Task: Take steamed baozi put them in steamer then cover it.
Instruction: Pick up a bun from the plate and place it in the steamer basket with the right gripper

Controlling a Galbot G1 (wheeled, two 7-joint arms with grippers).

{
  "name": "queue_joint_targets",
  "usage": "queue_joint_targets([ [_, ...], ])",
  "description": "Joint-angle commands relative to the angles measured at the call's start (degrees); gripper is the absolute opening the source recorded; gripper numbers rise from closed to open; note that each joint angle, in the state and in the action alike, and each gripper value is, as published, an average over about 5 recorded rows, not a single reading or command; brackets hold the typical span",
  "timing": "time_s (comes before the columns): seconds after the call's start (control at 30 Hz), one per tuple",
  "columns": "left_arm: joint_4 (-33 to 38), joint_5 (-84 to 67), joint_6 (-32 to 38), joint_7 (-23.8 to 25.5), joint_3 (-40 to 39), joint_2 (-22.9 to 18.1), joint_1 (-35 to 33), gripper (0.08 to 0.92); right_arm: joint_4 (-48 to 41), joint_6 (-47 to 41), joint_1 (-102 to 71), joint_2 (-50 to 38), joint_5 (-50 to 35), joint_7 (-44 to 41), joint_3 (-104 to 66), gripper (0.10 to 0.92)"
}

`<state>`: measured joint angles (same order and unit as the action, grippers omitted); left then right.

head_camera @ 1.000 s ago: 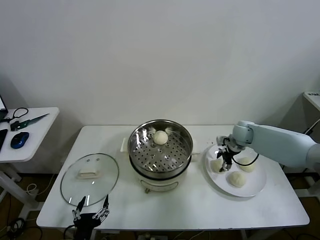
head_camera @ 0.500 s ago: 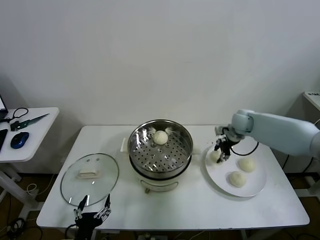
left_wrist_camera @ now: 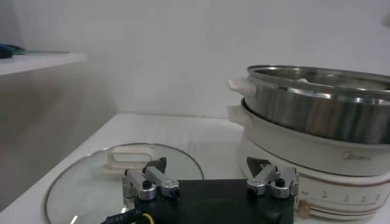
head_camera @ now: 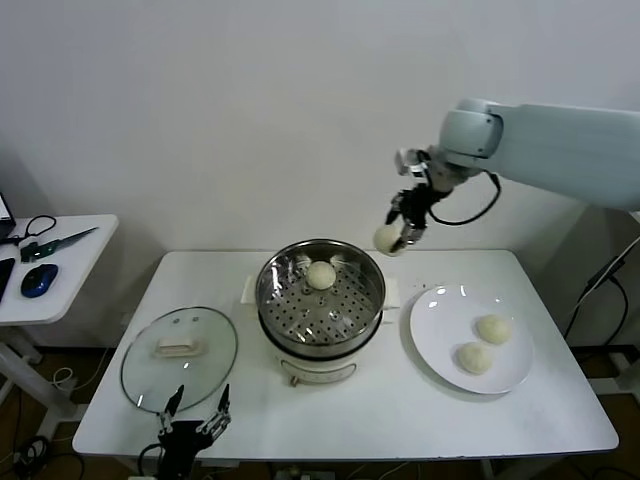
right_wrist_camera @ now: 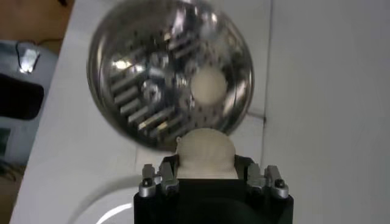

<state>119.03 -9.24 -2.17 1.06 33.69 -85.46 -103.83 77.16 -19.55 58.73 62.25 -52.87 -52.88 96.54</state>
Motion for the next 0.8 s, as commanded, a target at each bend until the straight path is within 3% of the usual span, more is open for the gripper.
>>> queue_joint_targets([
  [0.03,0.4,0.2,0.1,0.0,-0.5,0.1,-0.1,0.823,4.3,-6.0,-3.6,11.9,-8.1,7.3,-4.8,0.619],
  [0.4,0.4,0.0,0.1,0.1,0.0,0.0,-0.1,0.823,-8.7,-6.3,-18.7,18.6,2.1,9.1,-5.5,0.619],
  [0.8,-0.3,0.0,0.0,0.1,0.2,0.3,0.0,0.823,-14.9,-6.0,-24.9,20.8,5.6,9.4,-6.5,0.619],
])
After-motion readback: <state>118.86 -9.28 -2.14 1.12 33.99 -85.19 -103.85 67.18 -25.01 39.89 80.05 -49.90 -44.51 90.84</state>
